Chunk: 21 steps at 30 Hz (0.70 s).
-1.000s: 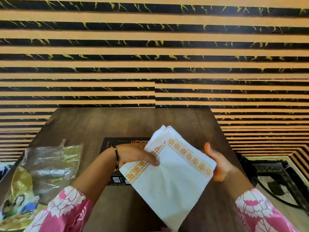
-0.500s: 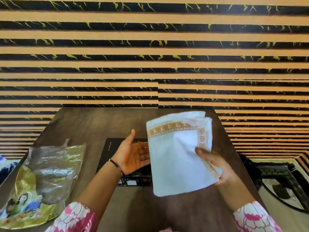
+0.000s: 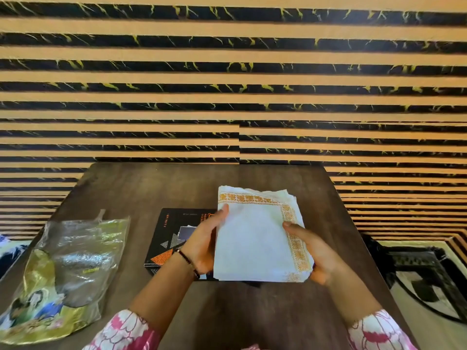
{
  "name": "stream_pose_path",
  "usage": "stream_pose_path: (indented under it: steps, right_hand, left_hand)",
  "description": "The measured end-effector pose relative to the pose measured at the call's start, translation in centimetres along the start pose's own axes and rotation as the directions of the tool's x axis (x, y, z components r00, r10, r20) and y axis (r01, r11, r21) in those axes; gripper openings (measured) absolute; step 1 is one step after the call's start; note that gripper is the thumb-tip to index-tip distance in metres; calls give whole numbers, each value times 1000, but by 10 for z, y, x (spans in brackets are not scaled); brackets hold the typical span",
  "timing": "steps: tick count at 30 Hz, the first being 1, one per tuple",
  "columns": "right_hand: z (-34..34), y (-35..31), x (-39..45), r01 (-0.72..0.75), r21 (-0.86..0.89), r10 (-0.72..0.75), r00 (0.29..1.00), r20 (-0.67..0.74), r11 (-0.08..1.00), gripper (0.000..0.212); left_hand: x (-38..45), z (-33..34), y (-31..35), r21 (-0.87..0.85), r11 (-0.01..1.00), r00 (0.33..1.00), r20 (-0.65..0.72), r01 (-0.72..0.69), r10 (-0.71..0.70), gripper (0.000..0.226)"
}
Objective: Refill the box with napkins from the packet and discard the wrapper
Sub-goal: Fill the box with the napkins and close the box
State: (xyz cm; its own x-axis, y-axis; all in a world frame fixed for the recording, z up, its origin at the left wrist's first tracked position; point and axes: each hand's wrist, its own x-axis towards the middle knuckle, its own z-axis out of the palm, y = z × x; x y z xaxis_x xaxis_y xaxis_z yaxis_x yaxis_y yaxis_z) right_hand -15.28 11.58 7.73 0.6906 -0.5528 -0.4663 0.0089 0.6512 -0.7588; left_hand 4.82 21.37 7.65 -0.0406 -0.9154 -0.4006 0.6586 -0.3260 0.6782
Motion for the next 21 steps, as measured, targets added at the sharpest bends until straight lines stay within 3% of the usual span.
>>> stream_pose_path:
  steps: [4, 11, 21]
  right_hand:
    - [-7, -6, -6, -29, -60, 30, 1000, 9, 998, 29]
    - [-16, -1, -9, -108, -57, 114, 986, 122, 993, 76]
    - [-9, 6, -8, -11, -94, 20, 995, 94, 995, 94]
  left_hand:
    - [2, -5, 0, 93, 996, 1000, 23, 5, -7, 52]
    - [1, -2, 10, 180, 980, 991, 118, -88, 67, 53]
    - [4, -2, 8, 392, 911, 991, 19, -126, 129, 57]
